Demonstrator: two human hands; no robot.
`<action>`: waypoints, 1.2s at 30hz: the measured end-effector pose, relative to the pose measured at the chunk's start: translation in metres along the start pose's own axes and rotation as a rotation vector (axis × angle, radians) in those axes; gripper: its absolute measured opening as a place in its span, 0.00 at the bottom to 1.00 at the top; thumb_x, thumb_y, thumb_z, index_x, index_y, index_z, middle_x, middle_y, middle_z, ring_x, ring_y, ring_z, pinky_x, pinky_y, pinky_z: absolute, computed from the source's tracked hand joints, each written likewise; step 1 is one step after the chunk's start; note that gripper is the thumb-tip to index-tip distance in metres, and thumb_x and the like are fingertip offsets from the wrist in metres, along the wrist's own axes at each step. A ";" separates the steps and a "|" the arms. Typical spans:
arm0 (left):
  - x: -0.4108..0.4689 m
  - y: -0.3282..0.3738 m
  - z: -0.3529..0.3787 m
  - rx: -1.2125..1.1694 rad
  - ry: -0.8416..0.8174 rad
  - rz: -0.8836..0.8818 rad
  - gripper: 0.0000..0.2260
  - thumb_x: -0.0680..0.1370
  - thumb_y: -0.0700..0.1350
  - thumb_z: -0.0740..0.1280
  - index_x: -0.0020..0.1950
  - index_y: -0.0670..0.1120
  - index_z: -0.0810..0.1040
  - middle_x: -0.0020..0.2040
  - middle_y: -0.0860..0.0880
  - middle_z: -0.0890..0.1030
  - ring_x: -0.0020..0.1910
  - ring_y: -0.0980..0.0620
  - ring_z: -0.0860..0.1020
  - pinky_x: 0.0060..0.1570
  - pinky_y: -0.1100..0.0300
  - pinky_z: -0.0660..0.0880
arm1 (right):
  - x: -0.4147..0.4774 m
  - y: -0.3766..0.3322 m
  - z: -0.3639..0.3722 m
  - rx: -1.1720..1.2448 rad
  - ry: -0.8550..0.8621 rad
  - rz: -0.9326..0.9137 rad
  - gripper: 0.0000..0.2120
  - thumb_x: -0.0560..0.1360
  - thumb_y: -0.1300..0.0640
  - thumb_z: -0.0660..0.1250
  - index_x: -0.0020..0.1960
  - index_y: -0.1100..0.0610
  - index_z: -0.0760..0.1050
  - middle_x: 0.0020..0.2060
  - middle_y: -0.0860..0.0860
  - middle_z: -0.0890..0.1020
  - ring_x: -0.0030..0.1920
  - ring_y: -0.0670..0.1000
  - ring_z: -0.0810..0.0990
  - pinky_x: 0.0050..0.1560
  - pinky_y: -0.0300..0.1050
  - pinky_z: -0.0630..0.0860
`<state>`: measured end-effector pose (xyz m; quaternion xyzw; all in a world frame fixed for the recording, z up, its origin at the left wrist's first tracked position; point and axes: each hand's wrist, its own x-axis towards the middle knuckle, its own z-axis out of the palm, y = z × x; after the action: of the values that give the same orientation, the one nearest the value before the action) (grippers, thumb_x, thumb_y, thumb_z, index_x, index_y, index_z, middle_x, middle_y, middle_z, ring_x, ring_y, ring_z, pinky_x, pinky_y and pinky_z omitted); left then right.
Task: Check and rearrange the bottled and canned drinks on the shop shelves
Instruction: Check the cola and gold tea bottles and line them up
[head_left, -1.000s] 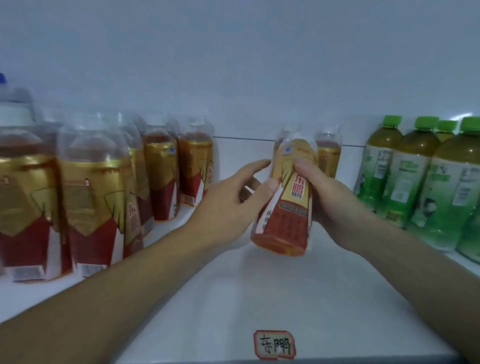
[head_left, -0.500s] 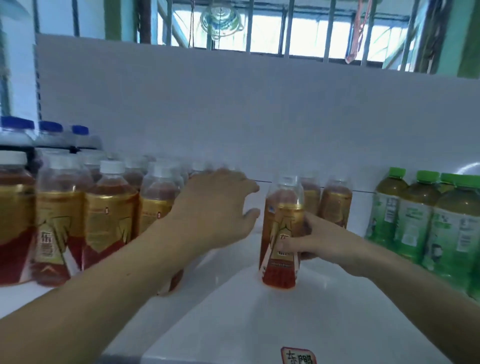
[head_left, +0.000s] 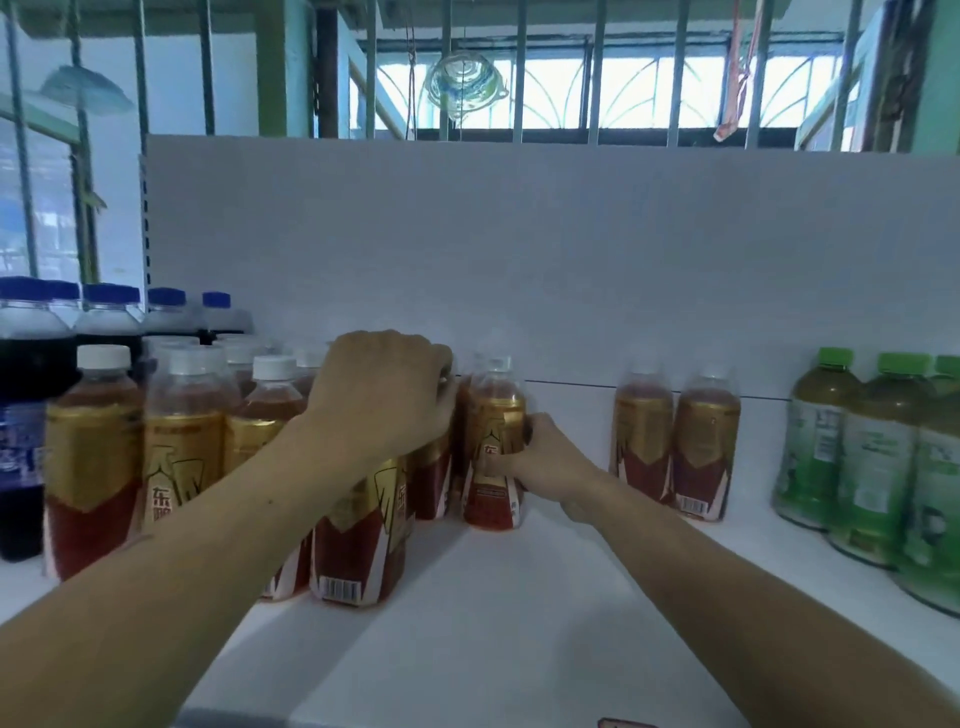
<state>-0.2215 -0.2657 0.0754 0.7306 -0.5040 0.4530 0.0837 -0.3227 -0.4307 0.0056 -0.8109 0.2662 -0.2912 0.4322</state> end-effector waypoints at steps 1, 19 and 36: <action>0.000 0.000 0.000 -0.003 0.003 0.008 0.17 0.82 0.57 0.54 0.50 0.52 0.81 0.39 0.54 0.80 0.38 0.53 0.78 0.38 0.58 0.73 | 0.004 0.002 0.004 0.013 0.025 -0.008 0.34 0.59 0.52 0.81 0.61 0.58 0.74 0.53 0.53 0.83 0.52 0.52 0.84 0.54 0.54 0.84; 0.017 0.054 -0.016 -0.262 -0.126 0.043 0.15 0.81 0.61 0.57 0.56 0.56 0.79 0.50 0.56 0.83 0.49 0.53 0.79 0.49 0.57 0.75 | -0.010 -0.008 -0.091 -0.628 0.525 -0.257 0.29 0.78 0.45 0.69 0.74 0.52 0.66 0.70 0.51 0.71 0.63 0.56 0.78 0.59 0.48 0.71; 0.007 0.167 0.082 -1.238 -0.436 -0.224 0.40 0.75 0.59 0.72 0.80 0.57 0.55 0.77 0.59 0.61 0.74 0.56 0.64 0.68 0.59 0.65 | -0.028 0.012 -0.138 -0.474 0.509 -0.180 0.31 0.72 0.38 0.74 0.70 0.49 0.72 0.64 0.46 0.79 0.57 0.48 0.79 0.61 0.51 0.78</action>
<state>-0.3098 -0.3975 -0.0225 0.6706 -0.5974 -0.0894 0.4306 -0.4412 -0.4929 0.0518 -0.8104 0.3528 -0.4508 0.1247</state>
